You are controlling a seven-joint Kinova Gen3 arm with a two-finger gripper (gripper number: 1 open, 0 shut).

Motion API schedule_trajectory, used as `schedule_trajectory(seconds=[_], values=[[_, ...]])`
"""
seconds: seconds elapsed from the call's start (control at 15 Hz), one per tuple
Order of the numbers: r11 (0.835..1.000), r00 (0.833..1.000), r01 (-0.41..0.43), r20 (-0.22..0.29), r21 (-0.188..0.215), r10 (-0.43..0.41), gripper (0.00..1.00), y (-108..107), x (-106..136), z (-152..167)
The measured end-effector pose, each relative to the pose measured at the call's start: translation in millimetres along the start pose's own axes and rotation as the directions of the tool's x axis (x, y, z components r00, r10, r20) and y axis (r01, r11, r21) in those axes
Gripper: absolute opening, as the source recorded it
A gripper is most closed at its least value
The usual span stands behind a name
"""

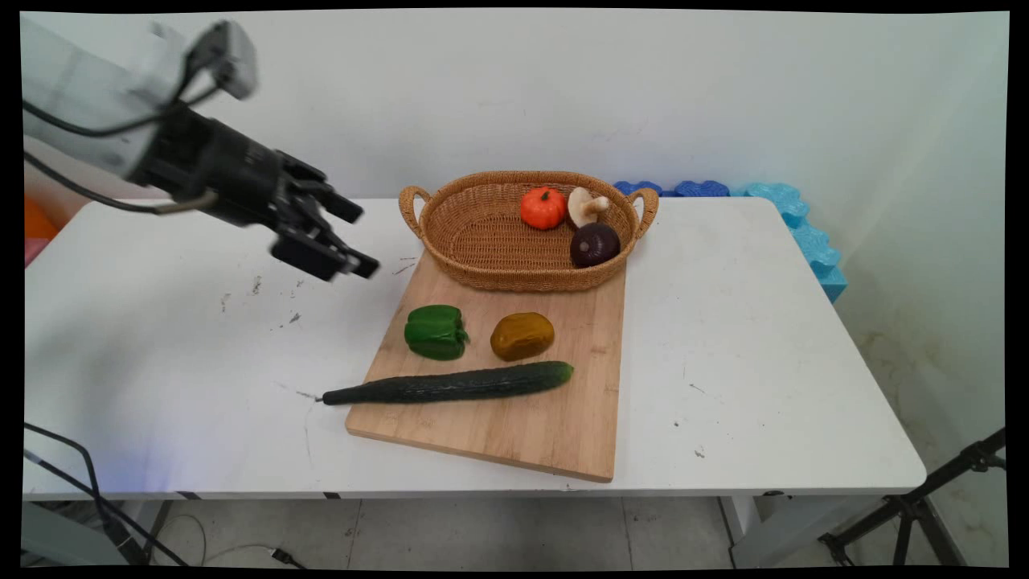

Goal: Pick up the cucumber from the cutting board

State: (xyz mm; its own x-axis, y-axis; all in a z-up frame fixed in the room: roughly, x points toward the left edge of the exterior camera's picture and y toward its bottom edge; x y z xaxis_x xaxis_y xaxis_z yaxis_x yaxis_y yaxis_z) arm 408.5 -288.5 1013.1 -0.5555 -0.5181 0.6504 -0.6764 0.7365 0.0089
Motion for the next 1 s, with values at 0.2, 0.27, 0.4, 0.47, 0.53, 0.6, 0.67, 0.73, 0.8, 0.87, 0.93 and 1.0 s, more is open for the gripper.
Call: schedule_trajectory(seconds=[0.2, 0.27, 0.4, 0.47, 0.53, 0.6, 0.67, 0.73, 0.8, 0.87, 0.93, 1.0], values=[[1.0, 1.0, -0.004, 0.026, -0.01, 0.004, 1.0, 12, 6, 34], [1.0, 0.999, -0.001, 0.037, -0.016, 0.002, 1.0, 16, 7, 46], [1.0, 0.999, 0.006, 0.052, -0.025, -0.005, 1.0, 21, 6, 61], [0.999, 0.998, 0.01, 0.06, -0.031, -0.008, 1.0, 24, 6, 70], [0.999, 0.998, 0.012, 0.066, -0.035, -0.01, 1.0, 26, 5, 75], [0.999, 0.997, 0.015, 0.075, -0.042, -0.012, 1.0, 28, 3, 83], [0.999, 0.996, 0.019, 0.084, -0.05, -0.015, 1.0, 31, 1, 92], [0.998, 0.995, 0.023, 0.093, -0.057, -0.018, 1.0, 34, -1, 100], [0.998, 0.995, 0.026, 0.101, -0.063, -0.019, 1.0, 37, -4, 106], [0.997, 0.994, 0.023, 0.109, -0.067, -0.016, 1.0, 39, -7, 113], [0.997, 0.993, 0.016, 0.117, -0.07, -0.008, 1.0, 41, -10, 120], [0.997, 0.992, 0.007, 0.123, -0.071, 0.002, 1.0, 42, -13, 126]])
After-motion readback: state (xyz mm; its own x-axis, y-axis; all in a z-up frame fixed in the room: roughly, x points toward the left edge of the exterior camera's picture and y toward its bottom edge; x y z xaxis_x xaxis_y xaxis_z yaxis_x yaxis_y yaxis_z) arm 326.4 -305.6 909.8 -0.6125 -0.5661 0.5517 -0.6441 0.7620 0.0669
